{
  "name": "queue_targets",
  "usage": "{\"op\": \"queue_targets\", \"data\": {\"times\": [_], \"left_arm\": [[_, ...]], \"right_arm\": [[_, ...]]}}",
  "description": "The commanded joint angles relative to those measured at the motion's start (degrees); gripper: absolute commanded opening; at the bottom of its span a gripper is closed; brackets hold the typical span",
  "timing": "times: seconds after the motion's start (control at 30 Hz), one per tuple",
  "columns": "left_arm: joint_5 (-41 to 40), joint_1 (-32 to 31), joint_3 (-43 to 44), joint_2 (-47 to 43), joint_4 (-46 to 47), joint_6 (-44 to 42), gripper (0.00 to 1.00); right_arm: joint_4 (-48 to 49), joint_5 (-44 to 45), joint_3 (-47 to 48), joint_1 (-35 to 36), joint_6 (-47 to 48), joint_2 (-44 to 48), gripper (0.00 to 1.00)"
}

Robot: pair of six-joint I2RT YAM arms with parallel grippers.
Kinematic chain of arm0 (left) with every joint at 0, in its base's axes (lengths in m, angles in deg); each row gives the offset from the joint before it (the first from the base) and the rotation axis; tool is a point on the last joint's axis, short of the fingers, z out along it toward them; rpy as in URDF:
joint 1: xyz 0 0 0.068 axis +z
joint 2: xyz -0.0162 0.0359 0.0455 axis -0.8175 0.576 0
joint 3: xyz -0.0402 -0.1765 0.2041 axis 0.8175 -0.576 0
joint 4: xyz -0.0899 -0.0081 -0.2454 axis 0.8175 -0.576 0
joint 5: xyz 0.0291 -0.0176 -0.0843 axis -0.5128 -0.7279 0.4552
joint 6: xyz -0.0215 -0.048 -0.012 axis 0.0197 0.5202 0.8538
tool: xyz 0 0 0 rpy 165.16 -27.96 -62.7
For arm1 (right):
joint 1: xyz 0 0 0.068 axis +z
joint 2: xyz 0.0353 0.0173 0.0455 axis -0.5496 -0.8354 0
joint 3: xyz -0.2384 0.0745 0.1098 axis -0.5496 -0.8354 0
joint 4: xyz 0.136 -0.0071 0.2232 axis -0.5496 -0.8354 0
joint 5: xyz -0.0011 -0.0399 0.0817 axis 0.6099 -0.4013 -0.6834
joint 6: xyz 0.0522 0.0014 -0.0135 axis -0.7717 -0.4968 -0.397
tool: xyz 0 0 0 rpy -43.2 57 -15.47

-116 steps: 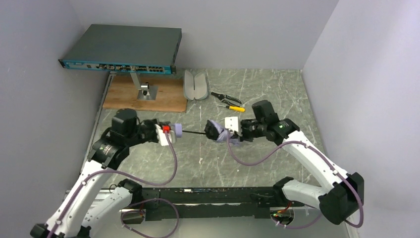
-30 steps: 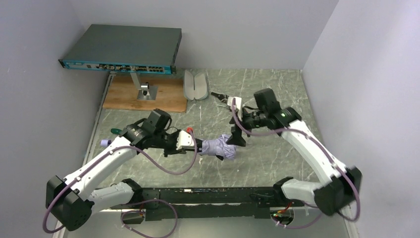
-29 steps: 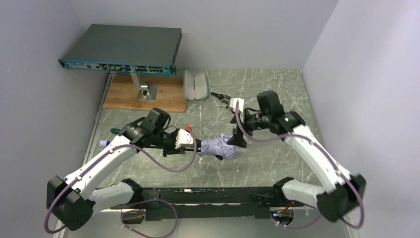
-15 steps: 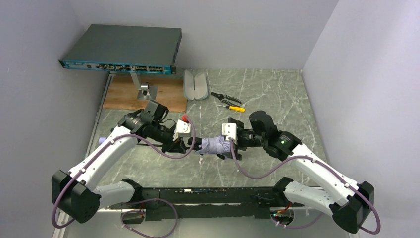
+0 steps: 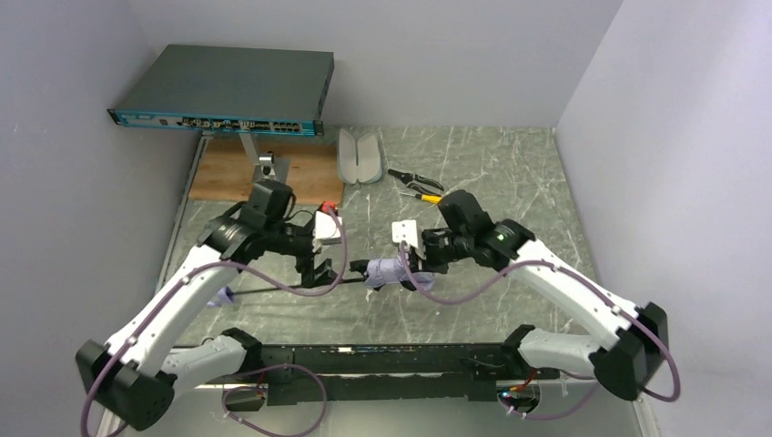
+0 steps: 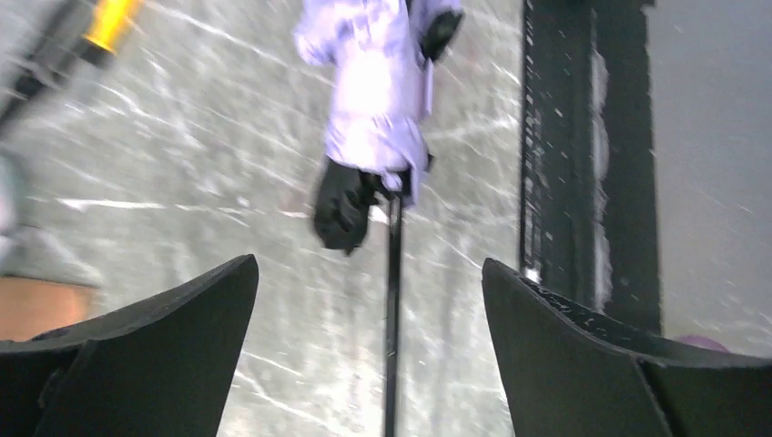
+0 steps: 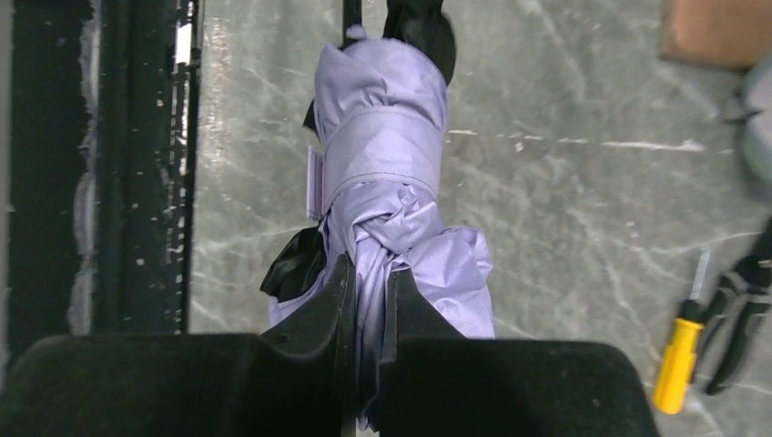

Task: Open the umbrella

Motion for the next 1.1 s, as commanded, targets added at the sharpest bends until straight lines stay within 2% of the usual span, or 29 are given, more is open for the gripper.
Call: {"op": "queue_targets", "data": {"times": [0.0, 0.1, 0.13, 0.23, 0.4, 0.5, 0.77, 1.07], "left_arm": [[0.1, -1.3, 2.6, -8.6, 12.7, 2.6, 1.00], [-9.1, -9.3, -1.4, -13.0, 20.8, 1.8, 0.99], [-11.2, -12.1, -2.7, -13.7, 22.3, 0.7, 0.97], [-16.0, -14.6, -5.1, -12.8, 25.5, 1.7, 0.85], [-16.0, -16.4, -8.4, -9.6, 29.3, 2.7, 0.65], [-15.5, -18.7, -10.5, -7.7, 31.8, 2.9, 0.57], [-15.4, -21.7, -12.4, -2.1, 37.8, 2.1, 0.53], [-17.9, -25.2, -14.5, 2.3, 40.4, 0.1, 0.46]], "right_arm": [[-10.4, -9.5, 9.1, -4.1, -0.7, -5.8, 0.00], [-14.2, -15.4, 12.9, -8.1, -2.4, -10.5, 0.00], [-15.7, -17.4, 14.4, -9.0, -3.0, -12.4, 0.00], [-18.7, -22.8, 18.0, -11.0, -5.9, -17.4, 0.00], [-12.5, -26.3, 16.3, -13.3, -17.7, -19.8, 0.00], [-9.0, -29.8, 15.0, -15.9, -23.0, -20.8, 0.00], [-5.4, -32.9, 11.6, -16.7, -27.4, -21.3, 0.00], [-4.9, -34.2, 11.7, -17.3, -28.5, -22.3, 0.00]]}}
